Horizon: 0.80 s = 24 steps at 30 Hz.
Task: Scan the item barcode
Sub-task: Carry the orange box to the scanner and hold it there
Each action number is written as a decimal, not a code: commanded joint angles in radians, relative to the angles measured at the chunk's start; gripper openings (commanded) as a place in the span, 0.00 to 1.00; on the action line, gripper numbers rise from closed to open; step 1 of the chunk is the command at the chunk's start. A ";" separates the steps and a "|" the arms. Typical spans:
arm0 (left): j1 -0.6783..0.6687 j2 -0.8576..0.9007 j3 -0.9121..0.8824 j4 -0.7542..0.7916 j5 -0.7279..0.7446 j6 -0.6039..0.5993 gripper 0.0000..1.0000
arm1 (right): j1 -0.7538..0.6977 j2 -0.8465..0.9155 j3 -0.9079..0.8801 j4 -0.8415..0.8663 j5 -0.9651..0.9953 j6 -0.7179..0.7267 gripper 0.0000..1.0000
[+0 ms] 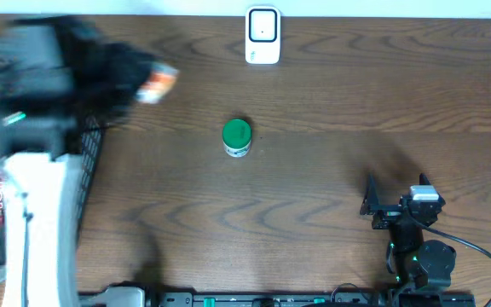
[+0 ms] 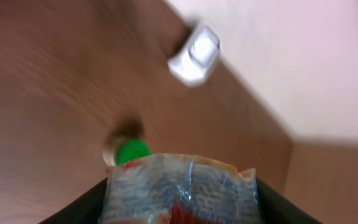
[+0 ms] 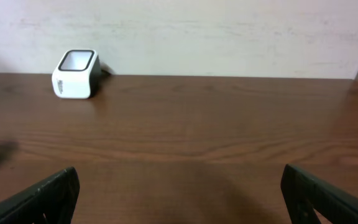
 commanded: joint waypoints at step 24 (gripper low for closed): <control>-0.678 0.777 -0.006 0.142 -0.142 0.018 0.61 | 0.006 -0.005 -0.003 0.000 -0.002 -0.011 0.99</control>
